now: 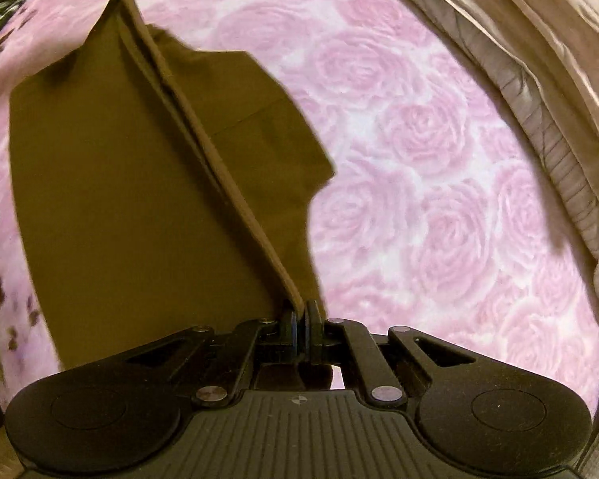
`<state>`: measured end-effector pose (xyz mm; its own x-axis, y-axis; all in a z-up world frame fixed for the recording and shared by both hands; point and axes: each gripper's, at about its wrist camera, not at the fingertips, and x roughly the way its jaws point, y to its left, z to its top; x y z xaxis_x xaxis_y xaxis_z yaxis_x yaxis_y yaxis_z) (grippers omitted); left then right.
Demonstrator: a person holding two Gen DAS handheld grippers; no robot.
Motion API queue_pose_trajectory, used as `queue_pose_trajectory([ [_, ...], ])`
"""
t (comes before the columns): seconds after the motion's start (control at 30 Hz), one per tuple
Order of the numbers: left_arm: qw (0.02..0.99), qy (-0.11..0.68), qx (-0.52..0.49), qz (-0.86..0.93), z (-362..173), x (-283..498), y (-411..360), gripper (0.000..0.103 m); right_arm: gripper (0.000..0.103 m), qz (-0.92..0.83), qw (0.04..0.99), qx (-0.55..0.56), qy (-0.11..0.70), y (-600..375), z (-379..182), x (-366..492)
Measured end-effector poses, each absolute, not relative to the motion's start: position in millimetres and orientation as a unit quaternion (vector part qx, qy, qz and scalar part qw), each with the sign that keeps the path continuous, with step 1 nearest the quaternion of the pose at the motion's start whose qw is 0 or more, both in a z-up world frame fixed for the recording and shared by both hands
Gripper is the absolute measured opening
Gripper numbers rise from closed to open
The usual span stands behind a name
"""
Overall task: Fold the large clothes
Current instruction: 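Lift the hem with both tools and fold it over toward the collar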
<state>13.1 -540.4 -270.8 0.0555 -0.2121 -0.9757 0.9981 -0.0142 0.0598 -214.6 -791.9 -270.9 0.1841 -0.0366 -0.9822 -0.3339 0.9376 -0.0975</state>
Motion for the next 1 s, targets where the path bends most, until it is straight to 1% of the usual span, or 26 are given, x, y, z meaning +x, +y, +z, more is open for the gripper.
queue_pose_trajectory([
  [0.13, 0.556, 0.435, 0.453, -0.545, -288.1, 40.7, -564.8, 0.003, 0.0, 0.086, 0.751, -0.138, 0.64, -803.2, -286.8, -190.0],
  [0.33, 0.551, 0.449, 0.443, -0.547, -333.5, 64.2, -588.6, 0.003, 0.0, 0.07, 0.74, -0.105, 0.661, -823.4, -335.5, -166.3],
  [0.37, 0.551, 0.454, 0.439, -0.546, -340.9, 67.3, -590.0, 0.004, 0.0, 0.067, 0.741, -0.103, 0.66, -825.4, -339.9, -164.5],
  [0.43, 0.558, 0.461, 0.426, -0.543, -350.2, 74.0, -590.0, 0.009, 0.0, 0.059, 0.748, -0.087, 0.655, -831.1, -346.1, -165.7],
  [0.47, 0.566, 0.462, 0.42, -0.539, -351.6, 77.8, -589.0, 0.016, 0.005, 0.052, 0.752, -0.077, 0.652, -834.5, -347.3, -166.5],
  [0.5, 0.582, 0.461, 0.41, -0.529, -350.9, 83.8, -586.8, 0.019, 0.012, 0.033, 0.761, -0.072, 0.644, -838.9, -346.3, -168.2],
  [0.53, 0.6, 0.461, 0.401, -0.517, -348.2, 89.7, -584.3, 0.019, 0.032, 0.007, 0.769, -0.073, 0.635, -842.9, -343.5, -170.1],
  [0.57, 0.614, 0.461, 0.393, -0.506, -344.5, 94.9, -582.0, 0.018, 0.04, -0.025, 0.779, -0.069, 0.623, -848.6, -337.5, -172.8],
  [0.7, 0.659, 0.453, 0.37, -0.472, -319.4, 106.1, -568.1, 0.018, 0.041, -0.111, 0.807, -0.007, 0.579, -867.8, -305.6, -188.1],
  [0.77, 0.666, 0.45, 0.366, -0.47, -306.7, 99.7, -560.0, 0.017, 0.041, -0.127, 0.819, 0.021, 0.559, -864.3, -289.4, -198.8],
  [0.83, 0.662, 0.454, 0.353, -0.481, -298.6, 82.5, -552.0, 0.017, 0.041, -0.12, 0.833, 0.075, 0.535, -851.5, -275.8, -217.0],
  [0.93, 0.639, 0.464, 0.346, -0.507, -304.5, 44.4, -545.7, 0.018, 0.041, -0.076, 0.832, 0.184, 0.518, -819.9, -281.6, -249.3],
  [1.0, 0.617, 0.471, 0.351, -0.523, -318.3, 18.2, -542.7, 0.018, 0.041, -0.054, 0.821, 0.211, 0.528, -797.6, -295.8, -269.8],
])
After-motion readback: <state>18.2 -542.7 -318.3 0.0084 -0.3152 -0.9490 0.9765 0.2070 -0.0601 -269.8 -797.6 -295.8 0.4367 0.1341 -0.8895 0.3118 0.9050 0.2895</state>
